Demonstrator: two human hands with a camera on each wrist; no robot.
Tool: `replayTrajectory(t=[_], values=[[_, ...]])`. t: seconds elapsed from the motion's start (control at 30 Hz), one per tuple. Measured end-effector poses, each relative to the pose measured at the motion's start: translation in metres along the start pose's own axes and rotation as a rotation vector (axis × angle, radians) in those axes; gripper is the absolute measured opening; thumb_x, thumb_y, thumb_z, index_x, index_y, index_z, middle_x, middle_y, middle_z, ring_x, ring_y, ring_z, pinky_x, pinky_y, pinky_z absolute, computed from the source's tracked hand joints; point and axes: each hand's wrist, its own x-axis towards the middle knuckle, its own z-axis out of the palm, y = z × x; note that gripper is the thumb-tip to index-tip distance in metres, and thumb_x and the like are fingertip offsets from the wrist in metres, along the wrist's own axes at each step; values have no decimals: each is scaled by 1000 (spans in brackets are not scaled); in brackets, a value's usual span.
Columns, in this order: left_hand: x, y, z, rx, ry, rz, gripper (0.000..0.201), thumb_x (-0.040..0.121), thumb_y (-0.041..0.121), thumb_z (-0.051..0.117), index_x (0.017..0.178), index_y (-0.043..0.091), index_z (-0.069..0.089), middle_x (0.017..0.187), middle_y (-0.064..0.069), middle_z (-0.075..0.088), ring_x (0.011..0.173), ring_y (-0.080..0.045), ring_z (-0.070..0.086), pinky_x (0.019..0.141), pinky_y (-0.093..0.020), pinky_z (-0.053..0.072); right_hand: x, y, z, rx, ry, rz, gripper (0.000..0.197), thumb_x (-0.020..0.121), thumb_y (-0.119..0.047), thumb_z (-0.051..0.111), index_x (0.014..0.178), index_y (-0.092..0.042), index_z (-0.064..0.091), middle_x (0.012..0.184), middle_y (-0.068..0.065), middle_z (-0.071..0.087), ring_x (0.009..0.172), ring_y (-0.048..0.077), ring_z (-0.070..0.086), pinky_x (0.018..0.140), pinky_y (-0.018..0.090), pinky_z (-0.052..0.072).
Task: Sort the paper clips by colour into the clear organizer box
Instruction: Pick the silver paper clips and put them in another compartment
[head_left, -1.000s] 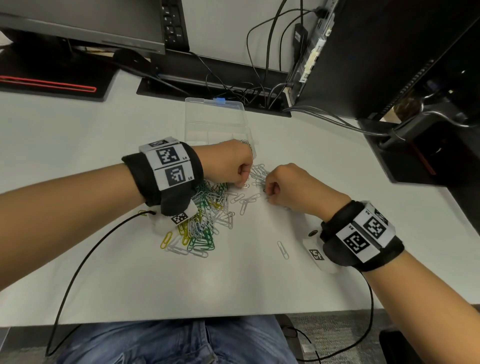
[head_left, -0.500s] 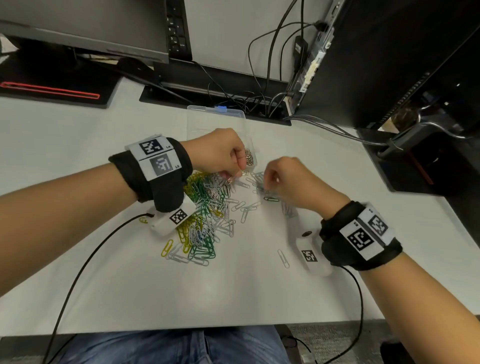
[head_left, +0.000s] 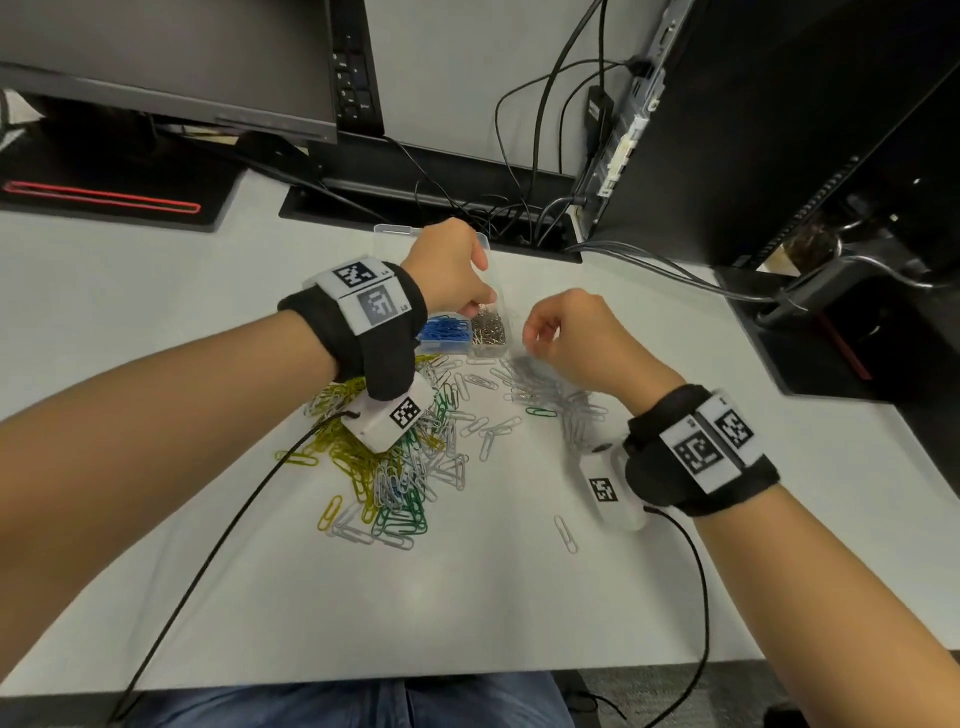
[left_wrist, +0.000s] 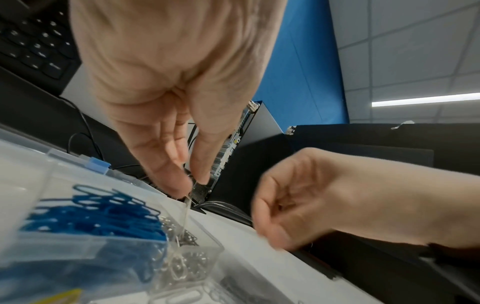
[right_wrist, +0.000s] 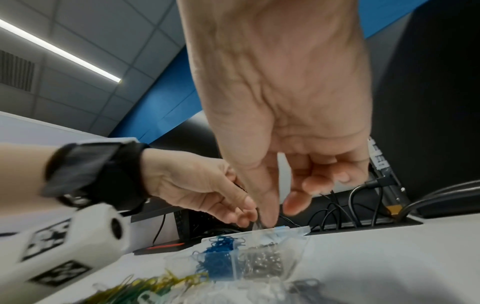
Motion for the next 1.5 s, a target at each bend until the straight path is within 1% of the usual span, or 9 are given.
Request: replayTrajectory(t=[0.23, 0.4, 0.6, 0.73, 0.83, 0.9, 1.27, 1.4, 1.5], values=[[-21, 1, 2, 358, -39, 292, 10, 81, 6, 66, 90, 10, 67, 78, 7, 55, 79, -16, 57, 70, -27, 45, -35, 20, 9, -104, -268, 31, 30, 81, -1, 58, 93, -20, 77, 91, 2, 73, 80, 17, 65, 79, 29, 54], [-42, -5, 3, 481, -202, 416, 15, 80, 3, 60, 84, 12, 71, 77, 5, 61, 72, -11, 55, 67, -22, 40, -37, 12, 5, -52, -184, 10, 28, 81, 1, 57, 86, -17, 77, 79, -2, 68, 80, 12, 55, 74, 22, 45], [-52, -8, 7, 589, -335, 420, 20, 80, 3, 58, 85, 14, 74, 72, 7, 60, 75, -15, 59, 68, -30, 50, -18, -1, 14, -97, -123, -38, 17, 80, -5, 63, 81, -16, 76, 81, 0, 72, 78, 17, 60, 71, 26, 48], [-62, -10, 7, 650, -468, 425, 20, 84, 12, 65, 101, 18, 72, 79, 8, 61, 75, -9, 53, 66, -22, 41, -19, -4, 15, -173, -228, -14, 17, 78, -4, 62, 79, -15, 75, 79, 1, 70, 80, 19, 63, 71, 30, 52], [-65, -17, 0, 632, -470, 432, 16, 84, 15, 68, 99, 17, 72, 81, 7, 63, 67, -2, 49, 59, -15, 36, -25, -3, 9, -141, -322, 5, 19, 76, -1, 64, 71, -16, 73, 68, -6, 65, 71, 13, 60, 63, 23, 48], [-65, -21, -7, 618, -460, 396, 13, 82, 14, 70, 94, 15, 73, 81, 6, 66, 65, 1, 50, 61, -15, 39, -24, -2, 7, -102, -244, 15, 22, 75, 1, 61, 68, -18, 71, 64, -9, 61, 69, 13, 59, 62, 22, 45], [-68, -44, -35, 636, -429, 232, 17, 77, 19, 76, 90, 16, 66, 82, 1, 65, 68, -5, 54, 57, -16, 38, -13, 2, 19, -207, -215, 85, 27, 78, -4, 62, 57, -19, 55, 66, 2, 58, 69, 23, 58, 54, 23, 39], [-72, -51, -39, 648, -422, 196, 20, 76, 21, 77, 93, 17, 65, 82, 4, 63, 70, -7, 54, 57, -18, 38, -14, 1, 24, -214, -224, 118, 8, 74, -9, 71, 75, -5, 65, 76, 10, 64, 71, 27, 62, 63, 36, 53], [-76, -52, -41, 678, -433, 192, 24, 74, 21, 78, 93, 18, 63, 81, 5, 60, 72, -11, 54, 60, -23, 40, -14, -1, 29, -207, -249, 116, 8, 78, 0, 60, 86, 0, 62, 85, 15, 64, 78, 32, 63, 69, 40, 54]])
